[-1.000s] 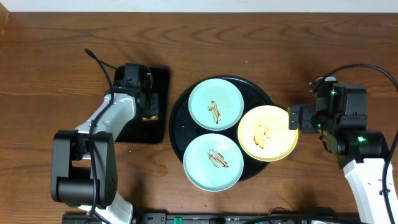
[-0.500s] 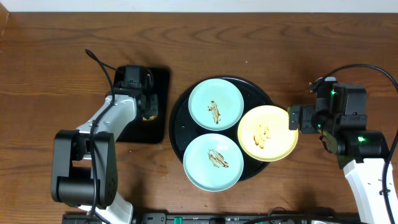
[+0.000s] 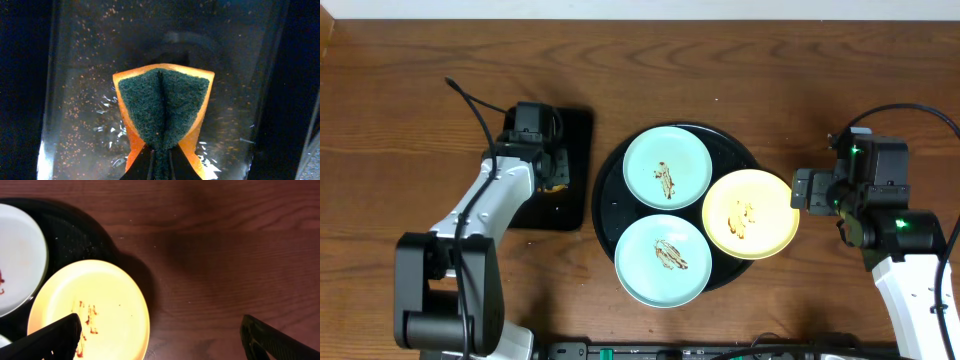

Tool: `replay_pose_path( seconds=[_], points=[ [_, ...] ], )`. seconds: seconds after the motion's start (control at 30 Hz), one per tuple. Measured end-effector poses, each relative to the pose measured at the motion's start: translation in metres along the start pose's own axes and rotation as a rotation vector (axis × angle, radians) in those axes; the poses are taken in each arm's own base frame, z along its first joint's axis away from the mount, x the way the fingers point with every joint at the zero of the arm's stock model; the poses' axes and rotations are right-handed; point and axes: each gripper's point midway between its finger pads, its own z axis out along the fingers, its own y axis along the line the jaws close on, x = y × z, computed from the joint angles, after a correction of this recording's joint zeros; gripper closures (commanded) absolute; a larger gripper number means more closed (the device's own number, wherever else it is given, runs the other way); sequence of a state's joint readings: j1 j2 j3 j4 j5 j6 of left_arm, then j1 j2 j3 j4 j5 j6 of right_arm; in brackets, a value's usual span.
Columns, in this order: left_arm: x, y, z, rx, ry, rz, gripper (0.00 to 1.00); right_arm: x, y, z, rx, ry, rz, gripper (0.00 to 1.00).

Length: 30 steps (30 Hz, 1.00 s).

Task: Clean dirty plates on tray and stack at the side

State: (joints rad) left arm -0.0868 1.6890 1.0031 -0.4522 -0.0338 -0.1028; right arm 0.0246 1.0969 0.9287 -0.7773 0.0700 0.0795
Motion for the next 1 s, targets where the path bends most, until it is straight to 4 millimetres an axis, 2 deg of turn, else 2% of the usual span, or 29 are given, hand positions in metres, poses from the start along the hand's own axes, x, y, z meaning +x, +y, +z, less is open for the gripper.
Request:
replay_pose_path(
  seconds=[0.23, 0.53, 0.67, 0.87, 1.0],
  points=[
    [0.014, 0.001, 0.026, -0.017, 0.072, 0.005, 0.92, 0.000, -0.002, 0.000, 0.014, -0.001, 0.009, 0.01],
    [0.010, 0.001, 0.022, -0.017, 0.053, 0.004, 0.93, 0.000, -0.003, 0.000, 0.017, -0.001, 0.012, 0.01],
    [-0.001, 0.000, 0.006, -0.007, 0.000, -0.001, 0.93, 0.000, -0.003, 0.000, 0.017, 0.000, 0.012, 0.01],
    [-0.026, 0.000, -0.036, 0.017, -0.139, -0.015, 0.92, 0.000, -0.003, 0.000, 0.017, 0.000, 0.015, 0.01],
    [-0.040, -0.001, -0.056, 0.030, -0.215, -0.021, 0.93, 0.000, -0.003, 0.000, 0.017, 0.000, 0.015, 0.01]
  ],
)
